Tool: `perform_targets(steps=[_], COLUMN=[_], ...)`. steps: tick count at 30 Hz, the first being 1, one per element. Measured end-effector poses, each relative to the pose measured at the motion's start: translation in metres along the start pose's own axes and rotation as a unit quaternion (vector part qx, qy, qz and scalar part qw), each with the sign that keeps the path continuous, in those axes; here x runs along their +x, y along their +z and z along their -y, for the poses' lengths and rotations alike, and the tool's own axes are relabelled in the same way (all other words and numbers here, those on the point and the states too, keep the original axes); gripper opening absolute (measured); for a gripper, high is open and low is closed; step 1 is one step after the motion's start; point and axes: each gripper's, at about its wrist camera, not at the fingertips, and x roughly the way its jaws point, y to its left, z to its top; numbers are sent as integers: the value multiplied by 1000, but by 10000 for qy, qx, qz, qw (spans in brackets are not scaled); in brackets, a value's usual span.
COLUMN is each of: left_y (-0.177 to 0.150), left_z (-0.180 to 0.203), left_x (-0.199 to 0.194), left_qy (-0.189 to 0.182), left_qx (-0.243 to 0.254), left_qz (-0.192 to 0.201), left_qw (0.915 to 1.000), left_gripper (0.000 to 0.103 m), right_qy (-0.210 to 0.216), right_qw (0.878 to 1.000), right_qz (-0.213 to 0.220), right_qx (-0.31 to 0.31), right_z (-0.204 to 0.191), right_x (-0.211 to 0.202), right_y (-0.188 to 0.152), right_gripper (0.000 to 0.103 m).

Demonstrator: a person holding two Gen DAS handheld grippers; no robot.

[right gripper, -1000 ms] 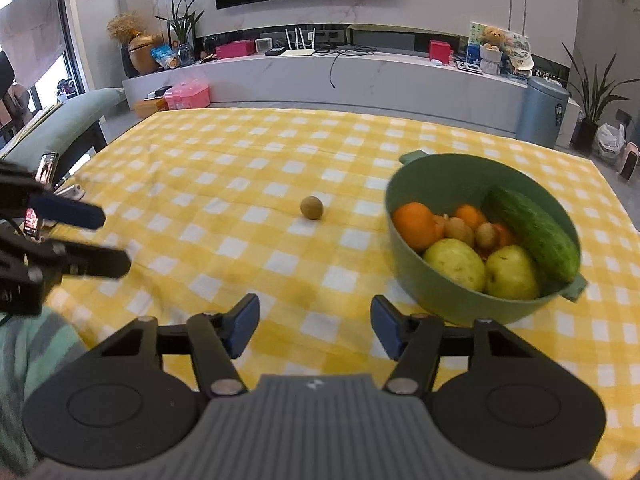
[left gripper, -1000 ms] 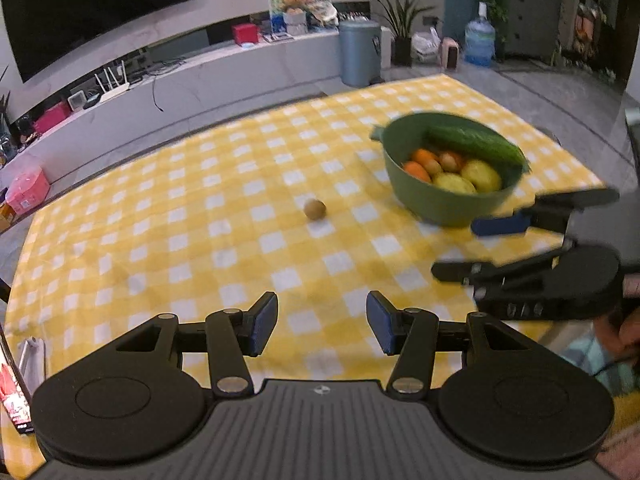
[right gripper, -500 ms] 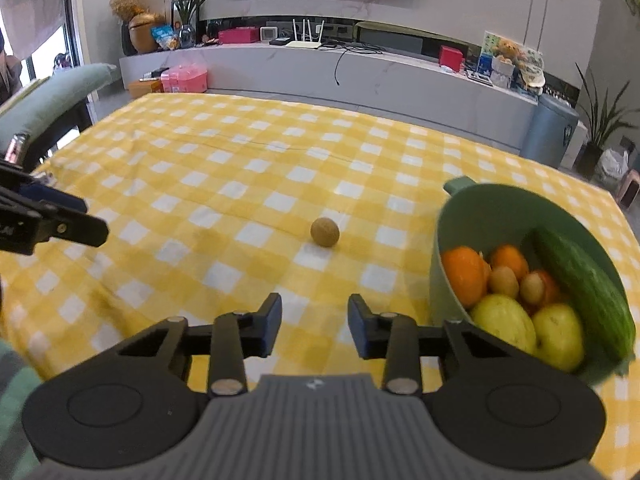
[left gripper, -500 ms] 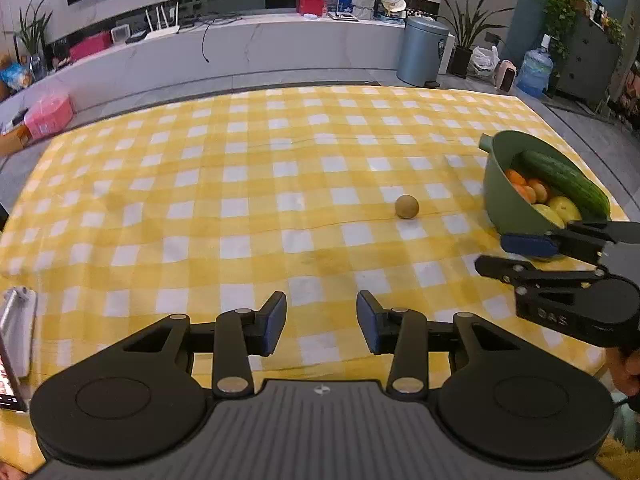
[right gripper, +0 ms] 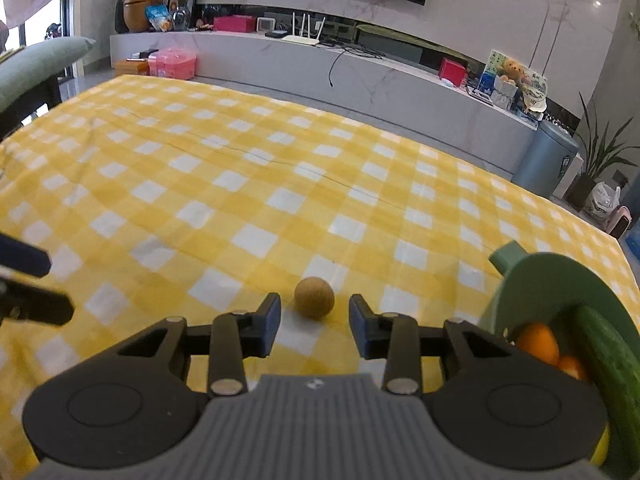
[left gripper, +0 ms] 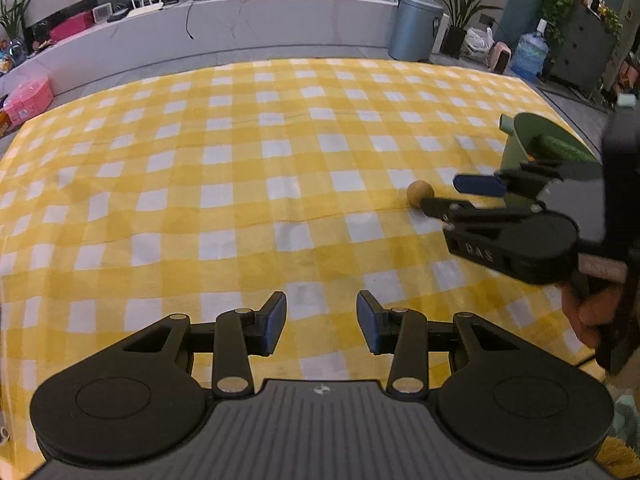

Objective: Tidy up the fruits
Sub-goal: 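Grasp the last brown kiwi with the right tool, then carry the kiwi over the green colander with the right tool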

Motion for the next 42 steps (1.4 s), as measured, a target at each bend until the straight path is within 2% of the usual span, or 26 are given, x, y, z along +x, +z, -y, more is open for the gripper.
perform_targets(steps=[8,11,12,18,25,30,34,39,42], left_y=[-2,-1,1,6,10,16,21,31,35], left_z=[-4,3,4,16,43,66,83,108,122], left_x=[5,4,5,-2,-10,-13,-13,-11,-9], left_qy=[-36,-21,-15,-100,-197,-223,-303,-361,-305], left_qx=[-67,-13,6,41,189,381,430,417,514], left_qz=[-118,-162,-166,-160,-121,-96,-68,-32,-13], left_qw=[9999,9999,9999,9998,9996,9990,9986,9985,9982], left_gripper=[48,48,48,48,48,48,48,48,48], right_qy=[138,209,210,354,518,361,-6,-392,-426], right_qw=[9994,9987,9987,9982,9969,9956,9940,9924,9912], right_qz=[-154,-181,-164,6,185,439,610,561,527], right_qx=[294,417,441,481,558,741,904,1020,1138], right_z=[8,10,11,14,32,61,93,122,139], right_x=[27,30,28,1,-54,-94,-118,-124,-123], right_y=[2,0,0,-4,-23,-37,-47,-55,-58], right_gripper=[35,23,23,23,23,23,23,23,23])
